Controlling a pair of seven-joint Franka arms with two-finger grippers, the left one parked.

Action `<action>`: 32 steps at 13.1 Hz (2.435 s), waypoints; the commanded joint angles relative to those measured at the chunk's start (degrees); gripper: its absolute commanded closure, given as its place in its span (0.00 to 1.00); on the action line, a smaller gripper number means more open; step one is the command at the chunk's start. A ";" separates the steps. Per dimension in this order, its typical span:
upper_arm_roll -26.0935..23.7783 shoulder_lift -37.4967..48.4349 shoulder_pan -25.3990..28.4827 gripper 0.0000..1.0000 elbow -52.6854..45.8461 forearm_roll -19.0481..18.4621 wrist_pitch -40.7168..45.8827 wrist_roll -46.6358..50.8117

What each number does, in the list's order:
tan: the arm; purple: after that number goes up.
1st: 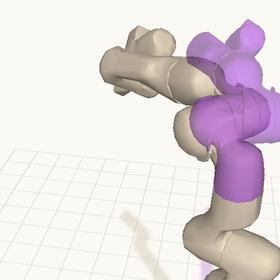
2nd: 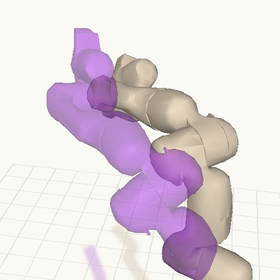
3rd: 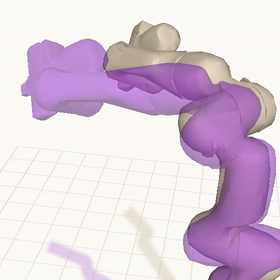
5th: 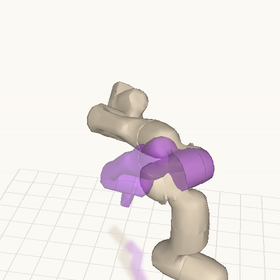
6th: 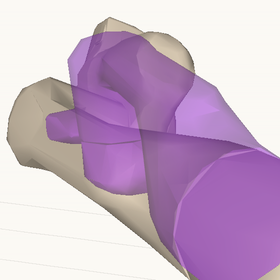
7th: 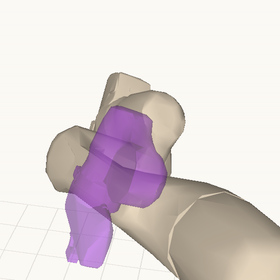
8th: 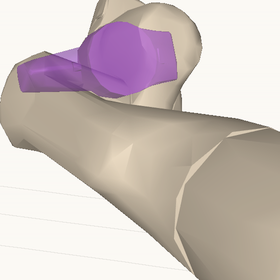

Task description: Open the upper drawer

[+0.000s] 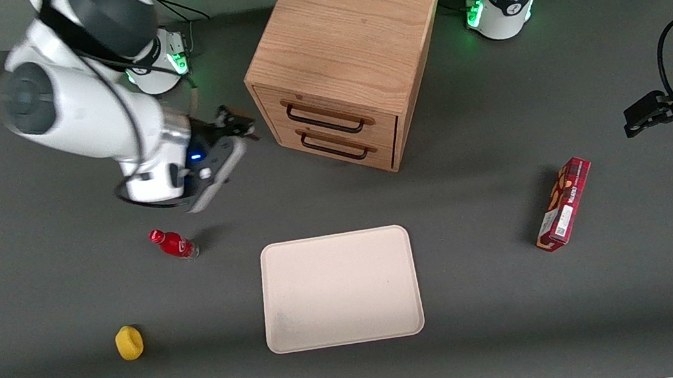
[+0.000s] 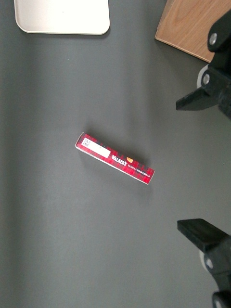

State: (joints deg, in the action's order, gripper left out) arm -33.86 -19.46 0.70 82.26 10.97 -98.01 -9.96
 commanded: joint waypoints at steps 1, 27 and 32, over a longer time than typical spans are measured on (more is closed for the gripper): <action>-6.27 -4.97 1.49 0.00 -2.55 -6.45 -2.52 -4.19; -3.94 -12.45 4.84 0.00 9.15 -10.62 -20.82 -12.72; -0.51 -12.54 4.22 0.00 6.52 -10.01 -20.73 -15.53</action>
State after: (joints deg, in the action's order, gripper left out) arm -35.29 -31.18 5.14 90.73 1.44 -118.99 -23.37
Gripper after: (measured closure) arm 0.000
